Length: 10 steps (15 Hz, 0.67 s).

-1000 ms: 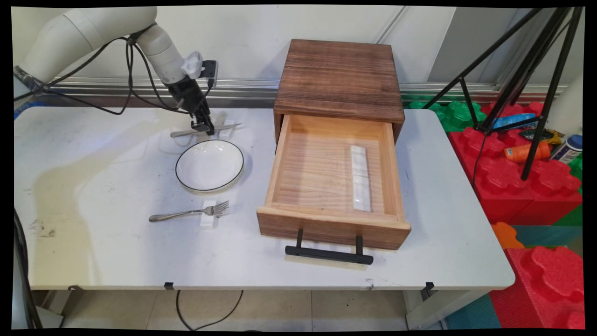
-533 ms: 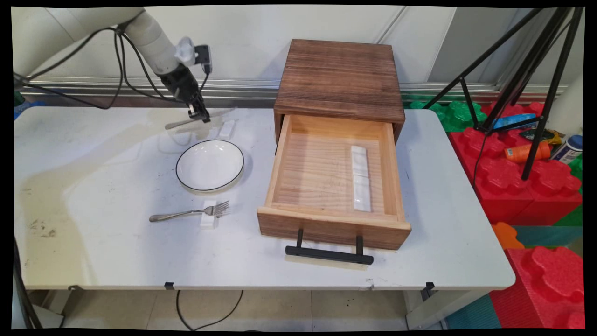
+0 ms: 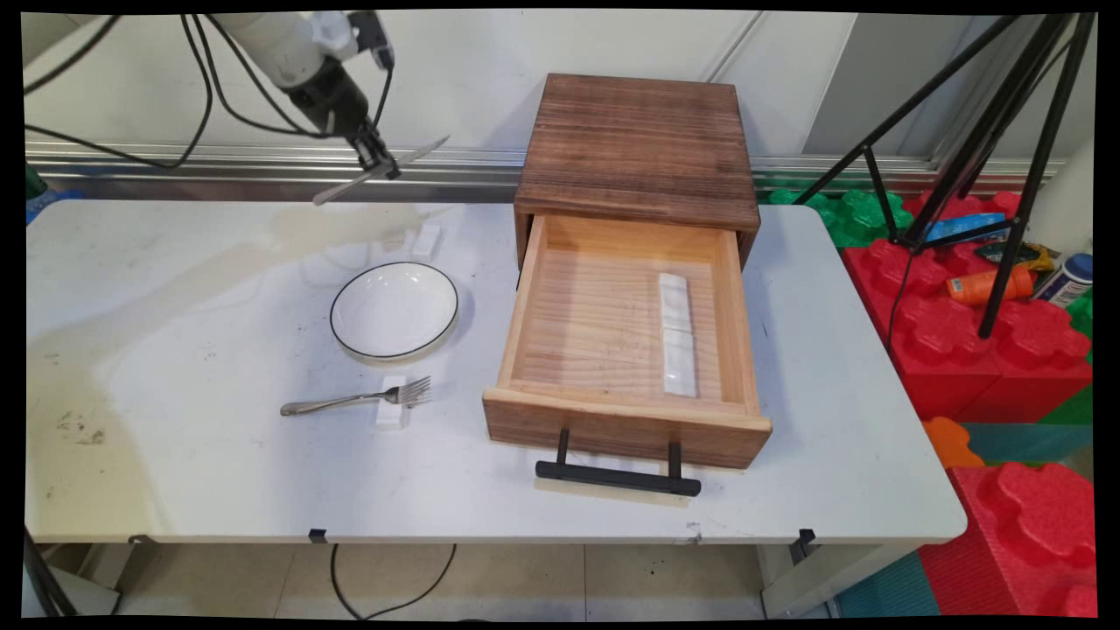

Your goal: Place the picked object into the drawer

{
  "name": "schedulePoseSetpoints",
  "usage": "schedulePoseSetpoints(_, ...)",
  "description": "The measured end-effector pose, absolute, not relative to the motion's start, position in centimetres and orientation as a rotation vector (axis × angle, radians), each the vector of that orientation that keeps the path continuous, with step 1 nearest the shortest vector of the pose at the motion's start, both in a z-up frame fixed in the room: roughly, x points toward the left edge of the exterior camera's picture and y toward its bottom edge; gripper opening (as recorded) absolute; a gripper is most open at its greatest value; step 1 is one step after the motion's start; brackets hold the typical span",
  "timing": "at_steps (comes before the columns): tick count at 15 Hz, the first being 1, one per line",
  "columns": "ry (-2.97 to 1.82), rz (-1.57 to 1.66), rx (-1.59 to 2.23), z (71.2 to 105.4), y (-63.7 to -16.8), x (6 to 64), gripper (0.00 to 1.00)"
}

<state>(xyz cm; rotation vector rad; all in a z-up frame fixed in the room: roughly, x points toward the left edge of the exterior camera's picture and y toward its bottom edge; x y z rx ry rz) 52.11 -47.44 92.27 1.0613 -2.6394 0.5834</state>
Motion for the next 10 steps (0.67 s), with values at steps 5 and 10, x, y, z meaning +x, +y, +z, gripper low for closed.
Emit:
schedulePoseSetpoints(5, -2.598, 0.637, 0.952, 97.0, -46.2, 47.7, 0.00)
schedulePoseSetpoints(10, -2.574, 0.623, 0.773, 101.0, -44.8, 41.0, 0.00)
